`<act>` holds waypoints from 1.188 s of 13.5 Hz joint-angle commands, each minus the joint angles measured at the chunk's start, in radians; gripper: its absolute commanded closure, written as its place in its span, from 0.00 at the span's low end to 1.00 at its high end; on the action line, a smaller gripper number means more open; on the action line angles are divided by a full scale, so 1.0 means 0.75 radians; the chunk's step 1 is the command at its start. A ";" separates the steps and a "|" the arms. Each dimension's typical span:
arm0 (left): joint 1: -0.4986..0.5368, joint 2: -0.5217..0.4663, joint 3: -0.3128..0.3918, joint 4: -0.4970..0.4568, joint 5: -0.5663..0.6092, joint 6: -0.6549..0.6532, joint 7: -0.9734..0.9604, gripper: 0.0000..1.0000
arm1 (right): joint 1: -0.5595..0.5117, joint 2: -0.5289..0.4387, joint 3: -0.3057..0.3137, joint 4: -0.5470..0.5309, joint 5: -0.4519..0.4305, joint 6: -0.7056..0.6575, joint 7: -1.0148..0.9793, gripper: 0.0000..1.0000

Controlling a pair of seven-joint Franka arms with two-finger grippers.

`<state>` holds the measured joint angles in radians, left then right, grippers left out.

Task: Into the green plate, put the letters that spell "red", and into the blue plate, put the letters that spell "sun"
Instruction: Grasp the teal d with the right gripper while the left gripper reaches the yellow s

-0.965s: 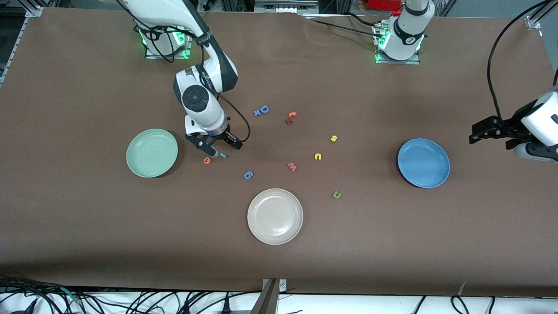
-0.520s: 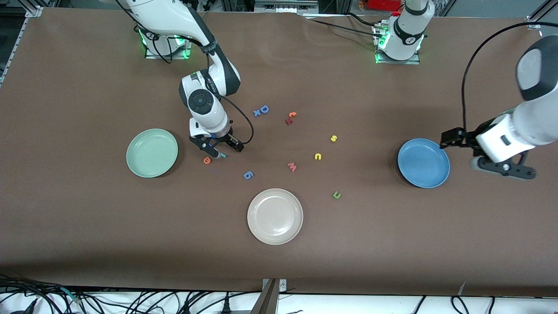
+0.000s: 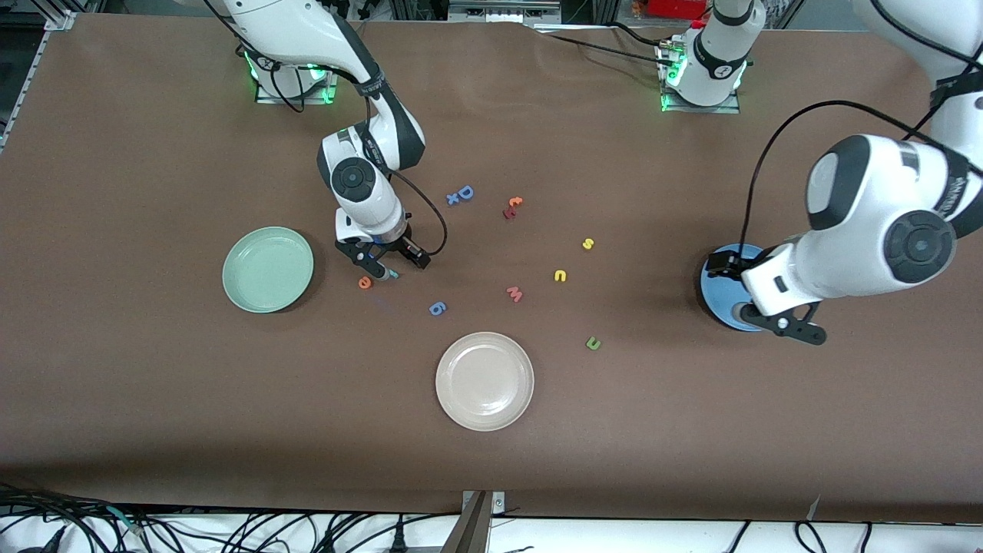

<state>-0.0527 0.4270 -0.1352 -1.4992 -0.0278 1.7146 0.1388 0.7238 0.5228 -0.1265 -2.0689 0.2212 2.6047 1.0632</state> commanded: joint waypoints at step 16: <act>-0.146 0.006 -0.124 -0.569 -0.059 0.744 -0.253 0.00 | 0.000 -0.046 0.003 0.032 0.022 -0.067 -0.008 0.91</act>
<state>-0.1681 0.4913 -0.2230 -1.8159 -0.0441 2.1927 -0.0454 0.7238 0.5269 -0.1256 -2.0558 0.2233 2.6106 1.0652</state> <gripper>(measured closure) 0.000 0.652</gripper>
